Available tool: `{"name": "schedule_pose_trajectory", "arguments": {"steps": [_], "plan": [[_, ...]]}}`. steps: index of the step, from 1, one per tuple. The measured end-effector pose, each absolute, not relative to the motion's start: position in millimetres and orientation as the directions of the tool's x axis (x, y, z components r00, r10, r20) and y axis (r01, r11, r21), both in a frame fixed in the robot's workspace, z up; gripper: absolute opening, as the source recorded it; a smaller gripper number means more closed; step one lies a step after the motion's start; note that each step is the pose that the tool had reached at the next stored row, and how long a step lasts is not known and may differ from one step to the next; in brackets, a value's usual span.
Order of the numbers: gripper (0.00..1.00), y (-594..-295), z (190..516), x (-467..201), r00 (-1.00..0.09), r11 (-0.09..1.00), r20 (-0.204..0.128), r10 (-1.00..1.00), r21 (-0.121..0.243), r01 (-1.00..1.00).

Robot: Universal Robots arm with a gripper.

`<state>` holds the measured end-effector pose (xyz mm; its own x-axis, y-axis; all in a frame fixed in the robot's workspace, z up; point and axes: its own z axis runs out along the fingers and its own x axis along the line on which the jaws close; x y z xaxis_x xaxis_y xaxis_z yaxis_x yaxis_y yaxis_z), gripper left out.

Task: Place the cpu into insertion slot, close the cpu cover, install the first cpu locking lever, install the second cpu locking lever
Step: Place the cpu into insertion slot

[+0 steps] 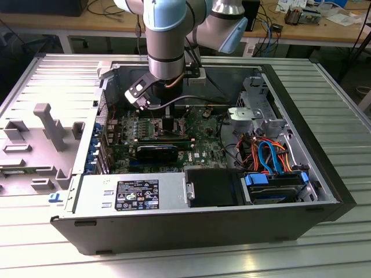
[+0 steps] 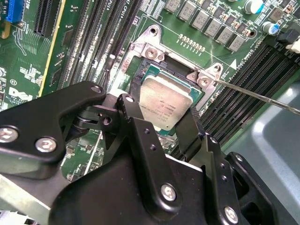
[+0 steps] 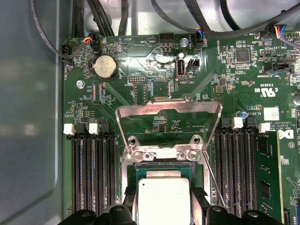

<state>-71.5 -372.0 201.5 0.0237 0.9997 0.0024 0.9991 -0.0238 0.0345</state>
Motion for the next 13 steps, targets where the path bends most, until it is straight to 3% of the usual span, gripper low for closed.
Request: {"name": "schedule_pose_trajectory", "arguments": {"steps": [4, 7, 13], "plan": [[0.56, -372.0, 201.4, -71.5, 0.024, -0.024, 0.002, 1.0, 0.034, 0.999], [0.68, -372.0, 201.4, -71.5, 0.024, -0.024, 0.002, 1.0, 0.035, 0.999], [0.68, -371.9, 201.4, -71.5, 0.024, -0.024, 0.002, 1.0, 0.035, 0.999]]}}
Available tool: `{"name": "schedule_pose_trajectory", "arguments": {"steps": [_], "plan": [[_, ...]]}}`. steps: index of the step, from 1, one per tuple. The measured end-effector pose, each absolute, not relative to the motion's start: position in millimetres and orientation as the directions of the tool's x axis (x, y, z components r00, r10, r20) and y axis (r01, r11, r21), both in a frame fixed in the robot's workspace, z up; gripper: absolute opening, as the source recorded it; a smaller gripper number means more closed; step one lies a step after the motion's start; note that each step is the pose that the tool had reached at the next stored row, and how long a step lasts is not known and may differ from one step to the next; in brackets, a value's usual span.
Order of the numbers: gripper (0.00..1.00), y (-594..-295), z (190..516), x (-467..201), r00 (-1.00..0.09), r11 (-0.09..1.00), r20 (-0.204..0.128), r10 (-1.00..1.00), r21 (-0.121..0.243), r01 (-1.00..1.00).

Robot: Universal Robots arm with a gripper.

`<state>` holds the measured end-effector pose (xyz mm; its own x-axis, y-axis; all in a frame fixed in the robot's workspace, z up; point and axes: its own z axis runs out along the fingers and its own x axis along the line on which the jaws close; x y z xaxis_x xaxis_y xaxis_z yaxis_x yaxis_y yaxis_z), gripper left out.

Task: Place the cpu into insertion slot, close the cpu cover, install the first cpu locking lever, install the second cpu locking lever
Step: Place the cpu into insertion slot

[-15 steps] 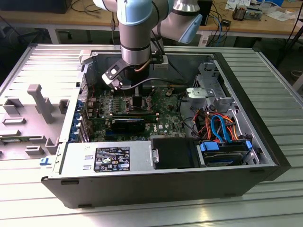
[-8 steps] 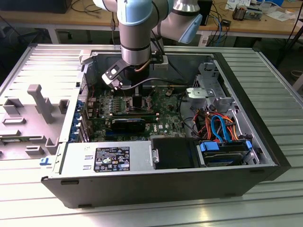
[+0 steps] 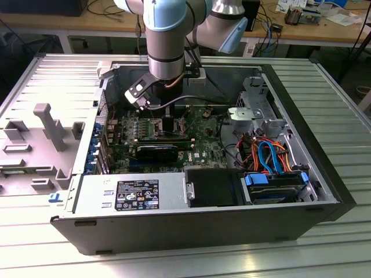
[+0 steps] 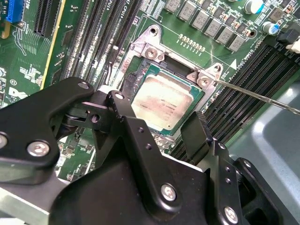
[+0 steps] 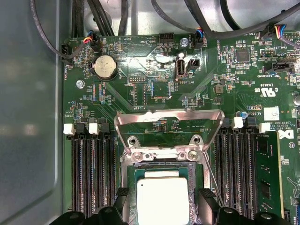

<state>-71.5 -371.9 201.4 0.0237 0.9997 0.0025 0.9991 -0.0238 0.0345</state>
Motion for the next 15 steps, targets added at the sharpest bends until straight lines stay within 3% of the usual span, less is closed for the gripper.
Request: {"name": "schedule_pose_trajectory", "arguments": {"steps": [15], "plan": [[0.68, -371.9, 203.6, -73.6, 0.022, -0.022, 0.003, 1.0, 0.035, 0.999]]}}
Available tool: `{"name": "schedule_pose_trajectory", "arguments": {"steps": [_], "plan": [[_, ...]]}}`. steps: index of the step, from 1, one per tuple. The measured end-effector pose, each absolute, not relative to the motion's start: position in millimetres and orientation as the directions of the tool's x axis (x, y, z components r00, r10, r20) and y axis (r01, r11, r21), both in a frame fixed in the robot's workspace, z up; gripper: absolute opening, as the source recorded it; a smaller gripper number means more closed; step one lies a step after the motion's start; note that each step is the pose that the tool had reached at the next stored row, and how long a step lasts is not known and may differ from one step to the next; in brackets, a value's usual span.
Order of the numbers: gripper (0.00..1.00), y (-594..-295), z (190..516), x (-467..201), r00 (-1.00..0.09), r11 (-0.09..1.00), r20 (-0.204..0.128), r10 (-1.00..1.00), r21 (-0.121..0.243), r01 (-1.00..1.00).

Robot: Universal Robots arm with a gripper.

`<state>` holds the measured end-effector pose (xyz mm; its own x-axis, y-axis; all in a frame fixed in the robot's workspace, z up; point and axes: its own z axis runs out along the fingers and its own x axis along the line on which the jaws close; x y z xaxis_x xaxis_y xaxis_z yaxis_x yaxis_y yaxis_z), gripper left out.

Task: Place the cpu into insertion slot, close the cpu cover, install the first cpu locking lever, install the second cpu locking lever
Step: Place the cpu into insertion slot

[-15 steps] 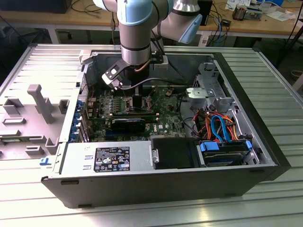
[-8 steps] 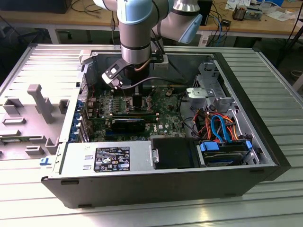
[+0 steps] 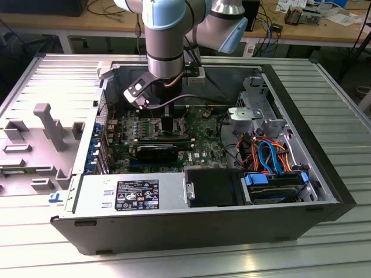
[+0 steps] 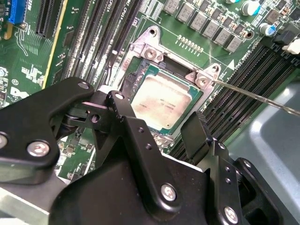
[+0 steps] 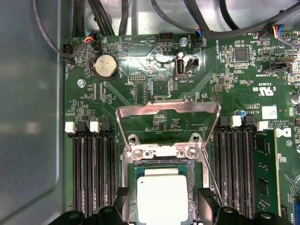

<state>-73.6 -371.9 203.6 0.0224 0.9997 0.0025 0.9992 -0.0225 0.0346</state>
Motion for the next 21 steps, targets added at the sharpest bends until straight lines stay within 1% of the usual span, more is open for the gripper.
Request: {"name": "schedule_pose_trajectory", "arguments": {"steps": [9, 10, 12, 21], "plan": [[0.68, -372.0, 201.7, -73.7, 0.022, -0.022, 0.002, 1.0, 0.035, 0.999], [0.66, -372.0, 201.6, -73.7, 0.022, -0.022, 0.002, 1.0, 0.035, 0.999], [0.53, -372.0, 201.5, -73.7, 0.022, -0.022, 0.002, 1.0, 0.034, 0.999], [0.53, -372.0, 201.1, -73.7, 0.022, -0.022, 0.002, 1.0, 0.034, 0.999]]}}
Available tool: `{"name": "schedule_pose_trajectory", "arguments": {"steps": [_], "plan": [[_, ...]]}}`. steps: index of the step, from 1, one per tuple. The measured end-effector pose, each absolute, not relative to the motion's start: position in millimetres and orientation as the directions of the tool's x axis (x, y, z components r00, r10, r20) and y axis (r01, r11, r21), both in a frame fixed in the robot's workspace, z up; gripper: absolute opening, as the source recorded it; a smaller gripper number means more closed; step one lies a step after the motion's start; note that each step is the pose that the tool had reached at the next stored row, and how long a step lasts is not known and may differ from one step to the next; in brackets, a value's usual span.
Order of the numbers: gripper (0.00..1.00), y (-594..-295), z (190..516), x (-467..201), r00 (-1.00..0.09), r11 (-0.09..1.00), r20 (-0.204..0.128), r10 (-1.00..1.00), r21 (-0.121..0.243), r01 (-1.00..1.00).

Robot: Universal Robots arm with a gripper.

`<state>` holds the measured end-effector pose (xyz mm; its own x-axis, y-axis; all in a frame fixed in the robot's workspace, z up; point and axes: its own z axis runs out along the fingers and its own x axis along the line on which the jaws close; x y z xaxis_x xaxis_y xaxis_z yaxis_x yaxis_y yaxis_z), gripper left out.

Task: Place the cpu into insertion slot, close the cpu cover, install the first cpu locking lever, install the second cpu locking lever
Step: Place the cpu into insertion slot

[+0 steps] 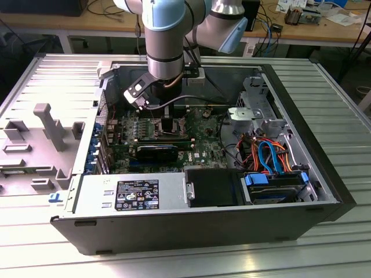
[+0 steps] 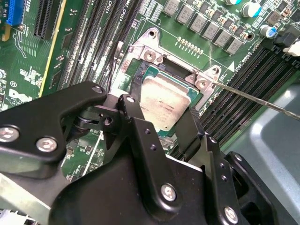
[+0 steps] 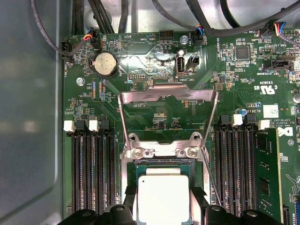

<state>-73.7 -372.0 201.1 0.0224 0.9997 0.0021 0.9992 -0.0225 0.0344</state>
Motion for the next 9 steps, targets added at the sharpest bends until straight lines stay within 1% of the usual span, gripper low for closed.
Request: {"name": "schedule_pose_trajectory", "arguments": {"steps": [6, 9], "plan": [[0.53, -371.9, 209.9, -73.4, 0.023, -0.023, 0.002, 1.0, 0.035, 0.999], [0.53, -371.9, 207.2, -66.2, 0.023, -0.023, 0.001, 1.0, 0.021, 1.0]]}}
